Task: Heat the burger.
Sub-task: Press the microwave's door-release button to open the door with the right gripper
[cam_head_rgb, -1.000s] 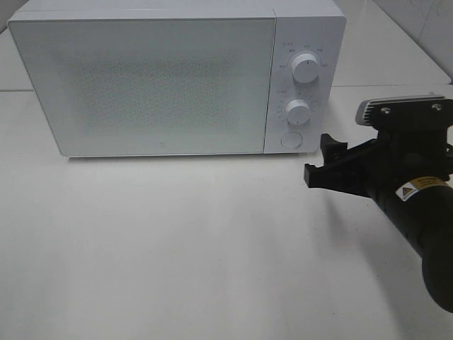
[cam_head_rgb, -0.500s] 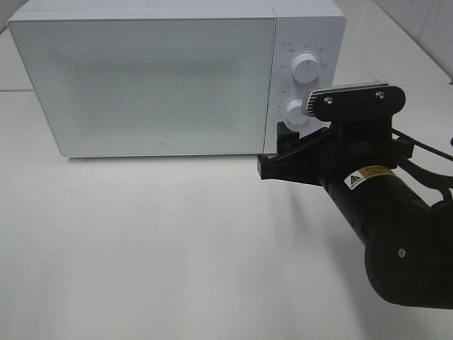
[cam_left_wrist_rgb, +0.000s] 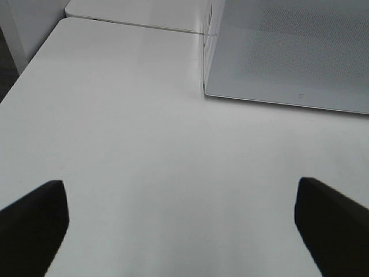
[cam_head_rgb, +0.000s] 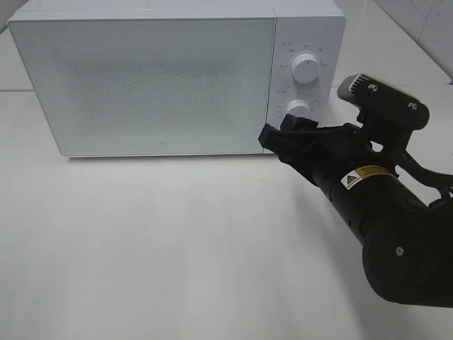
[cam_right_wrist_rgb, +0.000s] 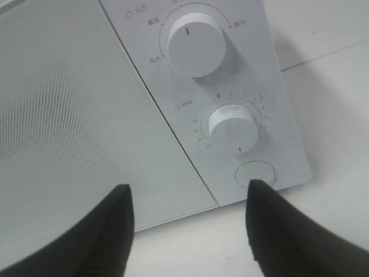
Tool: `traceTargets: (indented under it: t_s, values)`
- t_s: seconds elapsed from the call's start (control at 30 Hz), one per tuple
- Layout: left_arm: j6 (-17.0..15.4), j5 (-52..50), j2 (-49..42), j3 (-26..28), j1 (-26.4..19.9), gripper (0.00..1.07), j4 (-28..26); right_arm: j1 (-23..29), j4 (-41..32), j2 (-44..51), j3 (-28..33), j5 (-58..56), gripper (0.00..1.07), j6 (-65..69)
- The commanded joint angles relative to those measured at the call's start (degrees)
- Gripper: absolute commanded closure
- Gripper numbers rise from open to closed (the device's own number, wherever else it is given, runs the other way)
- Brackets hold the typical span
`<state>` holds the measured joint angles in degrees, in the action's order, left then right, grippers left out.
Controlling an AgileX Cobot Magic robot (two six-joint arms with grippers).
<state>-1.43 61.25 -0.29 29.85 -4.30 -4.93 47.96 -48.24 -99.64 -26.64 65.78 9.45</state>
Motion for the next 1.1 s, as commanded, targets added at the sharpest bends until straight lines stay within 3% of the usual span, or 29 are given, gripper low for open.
traceTargets:
  t_s: [0.03,0.17,0.2,0.27,0.43,0.63,1.1]
  values:
    - [-0.23,0.00,-0.80,-0.17,-0.17,0.06,-0.46,0.23,0.57,0.11,-0.63,-0.80,0.59,10.03]
    - [-0.23,0.00,-0.80,-0.17,-0.17,0.06,-0.46,0.23,0.69,0.11,-0.63,-2.12,0.79,26.81]
    - [-0.23,0.00,-0.80,-0.17,-0.17,0.06,-0.46,0.23,0.69,0.11,-0.63,-2.12,0.79,26.81]
    - [-0.23,0.00,-0.80,-0.17,-0.17,0.06,-0.46,0.23,0.69,0.11,-0.63,-2.52,0.90,37.41]
    - [-0.23,0.00,-0.80,-0.17,-0.17,0.06,-0.46,0.23,0.69,0.11,-0.63,-2.52,1.05,51.97]
    - [-0.23,0.00,-0.80,-0.17,-0.17,0.06,-0.46,0.23,0.69,0.11,-0.63,-2.52,1.07,63.54]
    - [-0.23,0.00,-0.80,-0.17,-0.17,0.06,-0.46,0.06,0.57,-0.46,-0.63,-2.23,1.07,63.94]
